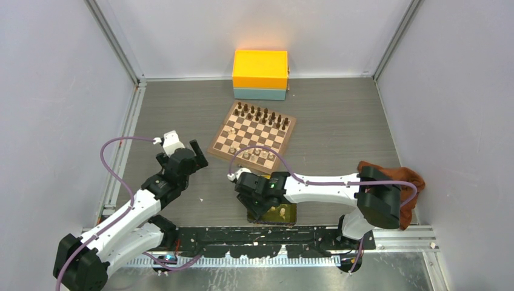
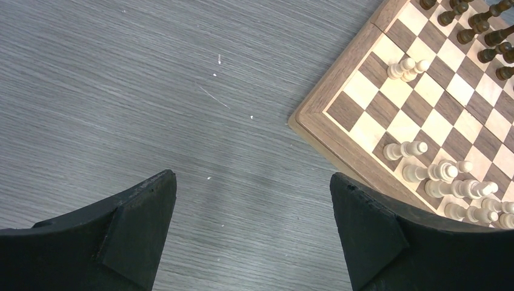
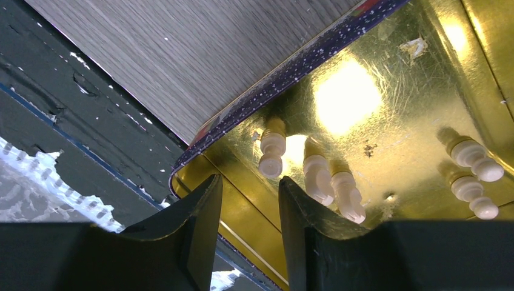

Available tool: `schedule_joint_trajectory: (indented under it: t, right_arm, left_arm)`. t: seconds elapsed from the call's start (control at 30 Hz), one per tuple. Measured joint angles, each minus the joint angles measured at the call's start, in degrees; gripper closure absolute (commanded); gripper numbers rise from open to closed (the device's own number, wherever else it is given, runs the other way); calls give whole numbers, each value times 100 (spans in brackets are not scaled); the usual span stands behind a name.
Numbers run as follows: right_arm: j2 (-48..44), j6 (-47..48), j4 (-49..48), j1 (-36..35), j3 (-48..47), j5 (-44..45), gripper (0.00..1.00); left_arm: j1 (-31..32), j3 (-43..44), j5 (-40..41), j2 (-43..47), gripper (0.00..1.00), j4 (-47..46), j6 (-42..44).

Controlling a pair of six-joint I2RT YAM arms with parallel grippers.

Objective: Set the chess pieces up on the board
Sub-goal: Pick up the chess piece from the storage box.

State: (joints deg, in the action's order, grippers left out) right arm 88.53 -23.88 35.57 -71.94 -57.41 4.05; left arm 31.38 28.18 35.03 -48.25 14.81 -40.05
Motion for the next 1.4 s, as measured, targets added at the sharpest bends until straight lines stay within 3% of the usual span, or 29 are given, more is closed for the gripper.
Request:
schedule_joint_trajectory:
  t: [0.73,1.2,1.4]
  right_arm:
    - [87,129,-264,87,184,-17,59]
    - [87,149,-369,197,262,-31,83]
    - [85,149,-356,195,262,-11,86]
  left_arm:
    - [0,-37,11,-105,2,-133,0]
    - [0,-37,33,-144,2,-190,0]
    - [0,-37,37,-144,2,-188,0]
